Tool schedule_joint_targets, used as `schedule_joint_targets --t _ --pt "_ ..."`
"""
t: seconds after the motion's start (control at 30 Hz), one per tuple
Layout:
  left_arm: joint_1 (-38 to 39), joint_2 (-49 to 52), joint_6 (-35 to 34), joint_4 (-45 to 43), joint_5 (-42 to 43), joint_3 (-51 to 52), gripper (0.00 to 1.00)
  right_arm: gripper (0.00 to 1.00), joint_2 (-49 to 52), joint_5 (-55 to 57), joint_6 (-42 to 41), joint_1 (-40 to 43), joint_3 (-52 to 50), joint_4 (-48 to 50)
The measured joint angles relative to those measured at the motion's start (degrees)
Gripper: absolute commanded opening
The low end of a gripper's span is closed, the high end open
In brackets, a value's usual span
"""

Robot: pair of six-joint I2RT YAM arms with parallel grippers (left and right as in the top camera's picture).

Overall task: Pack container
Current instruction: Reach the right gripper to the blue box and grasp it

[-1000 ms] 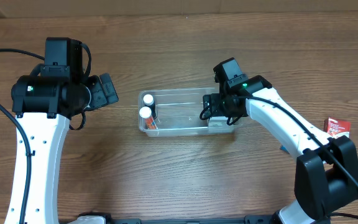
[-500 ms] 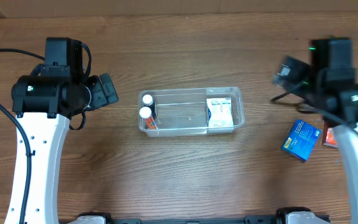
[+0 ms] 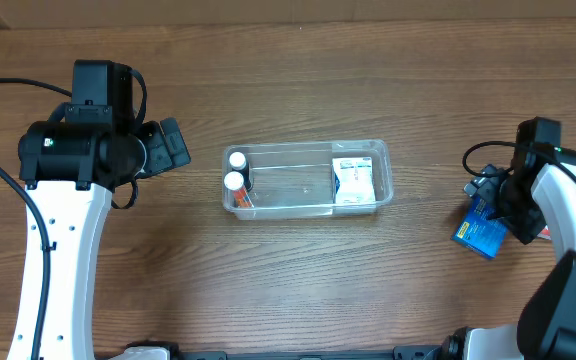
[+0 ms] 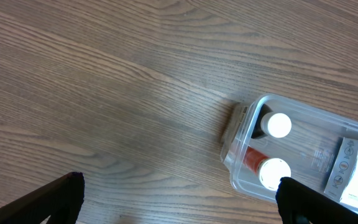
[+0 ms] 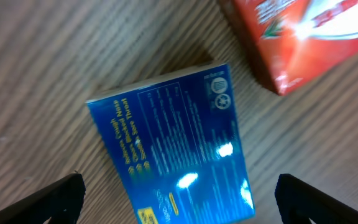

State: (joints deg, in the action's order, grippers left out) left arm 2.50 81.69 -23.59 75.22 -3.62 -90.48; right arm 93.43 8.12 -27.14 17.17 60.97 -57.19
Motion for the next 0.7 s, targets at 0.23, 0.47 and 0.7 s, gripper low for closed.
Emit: schedule_joint_targets --t 0.23,0.47,0.7 --pt "0.0 0.0 0.0 -0.02 0.0 0.0 1.0 1.0 5.27 -0.42 0.24 0.04 -0.68 1.64" --pt "0.0 0.0 0.0 -0.02 0.0 0.0 1.0 1.0 9.62 -0.39 0.37 0.04 -0.68 1.75" --pt "0.0 0.0 0.0 -0.02 0.0 0.0 1.0 0.75 9.6 -0.7 0.5 0.04 -0.66 1.68"
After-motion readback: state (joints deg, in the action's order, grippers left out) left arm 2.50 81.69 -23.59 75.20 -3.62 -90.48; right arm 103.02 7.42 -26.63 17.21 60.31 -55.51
